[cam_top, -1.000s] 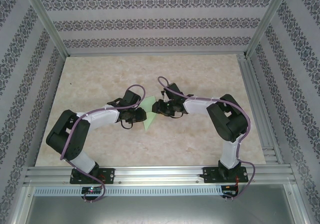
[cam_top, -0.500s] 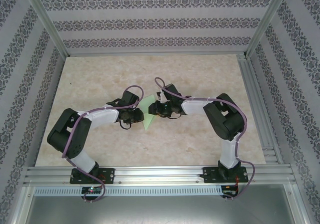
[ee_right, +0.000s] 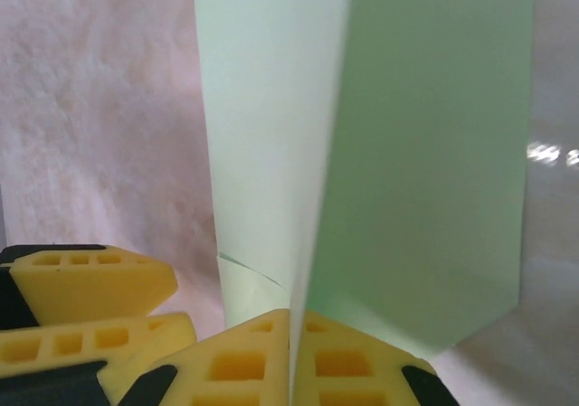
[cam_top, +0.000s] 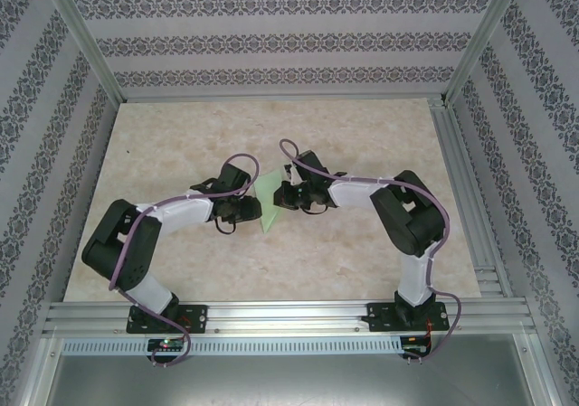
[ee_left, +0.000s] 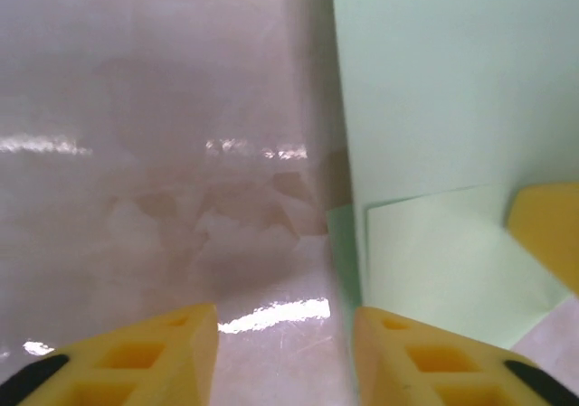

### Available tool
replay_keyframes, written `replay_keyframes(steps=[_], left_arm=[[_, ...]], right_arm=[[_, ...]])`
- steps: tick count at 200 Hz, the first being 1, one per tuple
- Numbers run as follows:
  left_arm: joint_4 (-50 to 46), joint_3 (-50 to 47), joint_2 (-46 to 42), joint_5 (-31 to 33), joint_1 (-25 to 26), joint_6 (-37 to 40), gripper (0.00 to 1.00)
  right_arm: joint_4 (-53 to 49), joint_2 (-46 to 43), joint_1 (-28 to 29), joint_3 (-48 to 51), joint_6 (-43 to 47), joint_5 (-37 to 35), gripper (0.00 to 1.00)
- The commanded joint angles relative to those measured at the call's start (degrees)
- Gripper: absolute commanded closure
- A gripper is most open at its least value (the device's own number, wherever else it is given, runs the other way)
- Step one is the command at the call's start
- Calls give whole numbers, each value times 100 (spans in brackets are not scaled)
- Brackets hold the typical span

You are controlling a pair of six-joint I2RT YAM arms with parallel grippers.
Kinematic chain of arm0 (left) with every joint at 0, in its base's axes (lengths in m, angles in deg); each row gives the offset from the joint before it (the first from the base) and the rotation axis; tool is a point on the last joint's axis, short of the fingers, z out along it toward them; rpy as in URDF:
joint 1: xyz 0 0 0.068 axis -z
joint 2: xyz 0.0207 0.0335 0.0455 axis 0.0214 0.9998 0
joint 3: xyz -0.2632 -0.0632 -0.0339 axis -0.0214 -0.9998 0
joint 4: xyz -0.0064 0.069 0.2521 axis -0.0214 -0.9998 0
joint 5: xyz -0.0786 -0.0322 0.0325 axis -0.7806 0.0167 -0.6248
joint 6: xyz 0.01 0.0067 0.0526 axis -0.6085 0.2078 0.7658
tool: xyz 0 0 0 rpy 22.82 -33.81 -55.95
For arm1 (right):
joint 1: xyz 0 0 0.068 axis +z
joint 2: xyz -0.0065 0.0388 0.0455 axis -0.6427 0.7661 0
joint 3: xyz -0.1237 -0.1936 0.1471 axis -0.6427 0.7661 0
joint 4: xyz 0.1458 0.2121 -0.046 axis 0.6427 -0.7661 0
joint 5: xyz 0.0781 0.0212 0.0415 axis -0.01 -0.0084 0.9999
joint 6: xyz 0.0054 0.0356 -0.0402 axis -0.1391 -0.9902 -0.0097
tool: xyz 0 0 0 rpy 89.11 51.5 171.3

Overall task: Fold a paper plane with a square sheet of paper (pick it up from the middle)
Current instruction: Fourth fold the wing at the center of the table.

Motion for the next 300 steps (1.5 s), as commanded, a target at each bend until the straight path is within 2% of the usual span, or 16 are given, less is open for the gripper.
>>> replay_keyframes(steps=[1, 22, 45, 84, 111, 149, 163, 175, 195, 217, 300], left_arm=[[-206, 180, -508, 332, -78, 235, 44], [-227, 209, -865, 498, -117, 325, 29], [-78, 170, -1216, 565, -163, 434, 19], [350, -18, -1554, 551, -203, 664, 7], [706, -144, -1470, 364, -203, 797, 0], [1042, -302, -1298, 232, -202, 931, 0], [1064, -307, -1228, 183, -202, 1030, 0], [1073, -310, -1151, 121, -203, 1142, 0], [1138, -306, -1004, -171, -203, 1403, 2], [1190, -244, -817, -536, -185, 1604, 6], [1891, -524, -776, -379, 246, 2015, 11]], right_arm=[[-76, -731, 47, 95, 80, -702, 100], [-337, -1188, 44, 143, 81, -1155, 100], [-660, -1579, 68, 149, -28, -1713, 100], [-999, -1833, 240, 169, -485, -2656, 99], [-976, -1569, 408, 220, -1170, -3032, 99], [-894, -904, 610, 111, -2107, -3032, 97], [-867, -769, 598, 96, -2234, -2930, 92], [-796, -735, 551, 129, -2279, -2808, 84], [-584, -732, 418, 252, -2293, -2455, 76], [-569, -776, 263, 345, -2222, -2094, 71], [-504, -1054, -144, 683, -1602, -1385, 67]])
